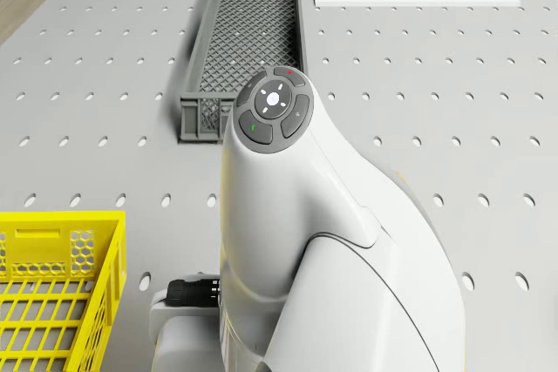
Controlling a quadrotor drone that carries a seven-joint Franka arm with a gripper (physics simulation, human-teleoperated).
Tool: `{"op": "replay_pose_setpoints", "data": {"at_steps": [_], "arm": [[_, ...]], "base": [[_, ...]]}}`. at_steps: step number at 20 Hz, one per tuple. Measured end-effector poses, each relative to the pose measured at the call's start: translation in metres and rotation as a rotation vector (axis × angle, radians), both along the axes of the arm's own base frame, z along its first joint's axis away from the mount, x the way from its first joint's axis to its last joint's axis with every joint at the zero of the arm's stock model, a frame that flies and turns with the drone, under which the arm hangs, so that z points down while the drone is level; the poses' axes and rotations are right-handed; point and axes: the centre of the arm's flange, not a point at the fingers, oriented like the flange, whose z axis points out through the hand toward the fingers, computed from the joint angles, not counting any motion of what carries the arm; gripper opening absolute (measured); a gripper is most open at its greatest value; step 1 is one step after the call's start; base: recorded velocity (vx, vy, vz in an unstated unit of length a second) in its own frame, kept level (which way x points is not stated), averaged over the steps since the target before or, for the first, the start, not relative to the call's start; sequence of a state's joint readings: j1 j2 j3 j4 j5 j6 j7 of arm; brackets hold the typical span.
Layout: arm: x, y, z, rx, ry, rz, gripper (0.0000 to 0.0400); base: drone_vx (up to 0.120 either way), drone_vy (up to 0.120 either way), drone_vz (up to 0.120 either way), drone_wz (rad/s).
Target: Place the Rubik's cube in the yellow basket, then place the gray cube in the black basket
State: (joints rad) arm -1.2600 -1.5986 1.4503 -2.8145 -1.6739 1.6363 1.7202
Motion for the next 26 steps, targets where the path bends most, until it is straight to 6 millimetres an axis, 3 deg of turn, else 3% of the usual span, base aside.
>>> {"op": "replay_pose_setpoints", "data": {"at_steps": [3,15,17,26], "arm": [[0.000,0.000,0.000,0.000,0.000,0.000,0.0400],[0.000,0.000,0.000,0.000,0.000,0.000,0.0400],[0.000,0.000,0.000,0.000,0.000,0.000,0.0400],[0.000,0.000,0.015,0.000,0.000,0.000,0.0400]], "base": [[0.000,-0.053,0.000,0.000],[0.017,0.000,-0.117,0.000],[0.120,0.000,0.000,0.000],[0.000,0.000,0.000,0.000]]}}
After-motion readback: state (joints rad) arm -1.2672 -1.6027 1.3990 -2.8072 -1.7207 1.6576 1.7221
